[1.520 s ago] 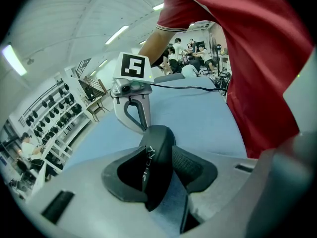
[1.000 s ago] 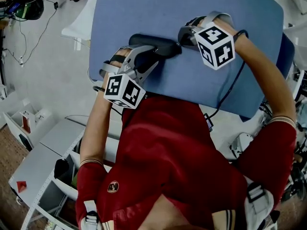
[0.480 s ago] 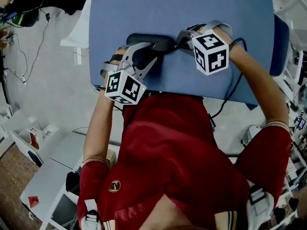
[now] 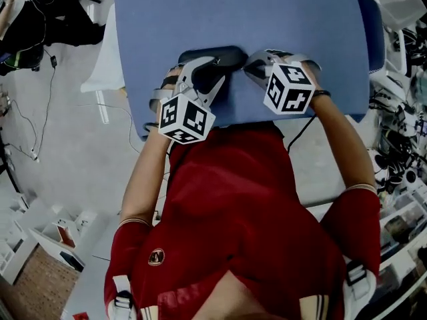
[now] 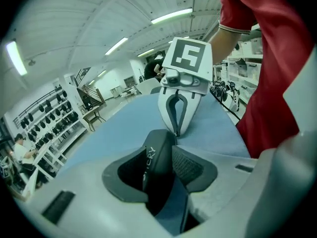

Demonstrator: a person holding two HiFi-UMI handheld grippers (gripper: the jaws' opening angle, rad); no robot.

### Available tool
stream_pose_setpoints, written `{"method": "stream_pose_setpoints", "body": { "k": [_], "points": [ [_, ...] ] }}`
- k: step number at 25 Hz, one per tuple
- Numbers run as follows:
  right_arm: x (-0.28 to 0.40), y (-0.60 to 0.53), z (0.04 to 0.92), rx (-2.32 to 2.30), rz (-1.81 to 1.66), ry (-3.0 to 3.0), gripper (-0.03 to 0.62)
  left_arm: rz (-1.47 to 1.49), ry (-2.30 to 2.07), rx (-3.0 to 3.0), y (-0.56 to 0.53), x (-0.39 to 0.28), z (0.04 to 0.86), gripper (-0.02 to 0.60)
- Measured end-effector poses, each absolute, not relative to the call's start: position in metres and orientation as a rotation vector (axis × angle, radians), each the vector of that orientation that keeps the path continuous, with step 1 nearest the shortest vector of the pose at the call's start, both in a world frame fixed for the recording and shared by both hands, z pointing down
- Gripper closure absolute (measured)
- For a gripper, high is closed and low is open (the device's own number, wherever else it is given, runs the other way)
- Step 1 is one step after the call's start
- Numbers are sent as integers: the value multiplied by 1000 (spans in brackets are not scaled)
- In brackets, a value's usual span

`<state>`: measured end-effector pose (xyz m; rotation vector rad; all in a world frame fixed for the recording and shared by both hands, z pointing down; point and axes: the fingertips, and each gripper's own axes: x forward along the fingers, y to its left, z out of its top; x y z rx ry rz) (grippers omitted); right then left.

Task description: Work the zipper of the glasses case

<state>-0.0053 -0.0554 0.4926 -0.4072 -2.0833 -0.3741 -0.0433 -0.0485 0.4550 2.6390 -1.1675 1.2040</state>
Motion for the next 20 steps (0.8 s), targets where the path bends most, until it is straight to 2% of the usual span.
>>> {"method": "stream_pose_setpoints", "body": {
  "k": [20],
  "points": [
    [-58, -14, 482, 275, 4, -2270, 594, 1163, -1020, 2689, -46, -50, 449, 433]
  ]
}}
